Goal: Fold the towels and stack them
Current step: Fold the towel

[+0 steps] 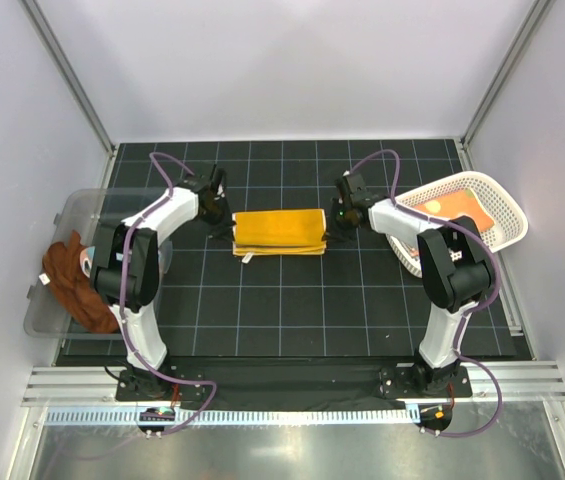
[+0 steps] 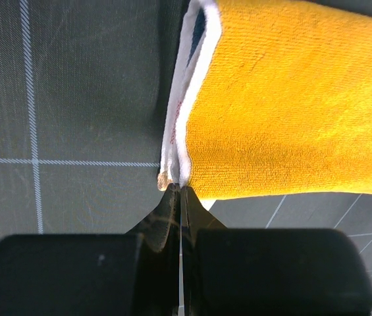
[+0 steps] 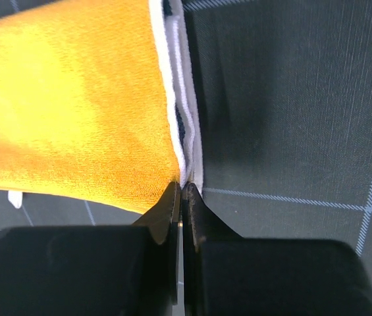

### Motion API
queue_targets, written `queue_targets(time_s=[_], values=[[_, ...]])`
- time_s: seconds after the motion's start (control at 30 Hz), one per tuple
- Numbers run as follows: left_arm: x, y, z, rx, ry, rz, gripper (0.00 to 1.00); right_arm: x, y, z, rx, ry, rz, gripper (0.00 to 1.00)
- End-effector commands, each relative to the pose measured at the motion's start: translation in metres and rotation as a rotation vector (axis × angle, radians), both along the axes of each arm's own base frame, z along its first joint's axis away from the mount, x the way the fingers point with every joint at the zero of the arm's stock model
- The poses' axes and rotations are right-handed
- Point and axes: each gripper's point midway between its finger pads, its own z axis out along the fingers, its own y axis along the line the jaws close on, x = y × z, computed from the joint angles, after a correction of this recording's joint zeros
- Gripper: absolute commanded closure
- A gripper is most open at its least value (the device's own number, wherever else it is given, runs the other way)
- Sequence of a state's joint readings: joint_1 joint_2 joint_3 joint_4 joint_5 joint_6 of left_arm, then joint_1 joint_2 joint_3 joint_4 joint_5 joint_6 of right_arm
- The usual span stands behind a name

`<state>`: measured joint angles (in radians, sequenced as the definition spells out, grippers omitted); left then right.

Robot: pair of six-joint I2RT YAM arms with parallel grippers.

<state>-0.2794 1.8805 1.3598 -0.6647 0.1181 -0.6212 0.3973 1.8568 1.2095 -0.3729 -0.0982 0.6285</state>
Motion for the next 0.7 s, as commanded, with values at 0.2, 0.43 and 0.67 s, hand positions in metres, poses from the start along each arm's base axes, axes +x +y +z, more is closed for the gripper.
queue_targets(time_s=[0.2, 0.43, 0.67], values=[[0.006, 0.011, 0.025, 0.059, -0.032, 0.012, 1.00, 0.016, 0.006, 0.055, 0.024, -0.066, 0.025, 0.97], [-0.012, 0.010, 0.008, 0.041, 0.012, -0.007, 1.00, -0.002, 0.003, 0.042, 0.031, -0.018, 0.034, 0.89], [-0.017, 0.010, -0.005, 0.036, 0.028, -0.011, 1.00, -0.006, 0.001, 0.028, 0.029, -0.010, 0.040, 0.80]])
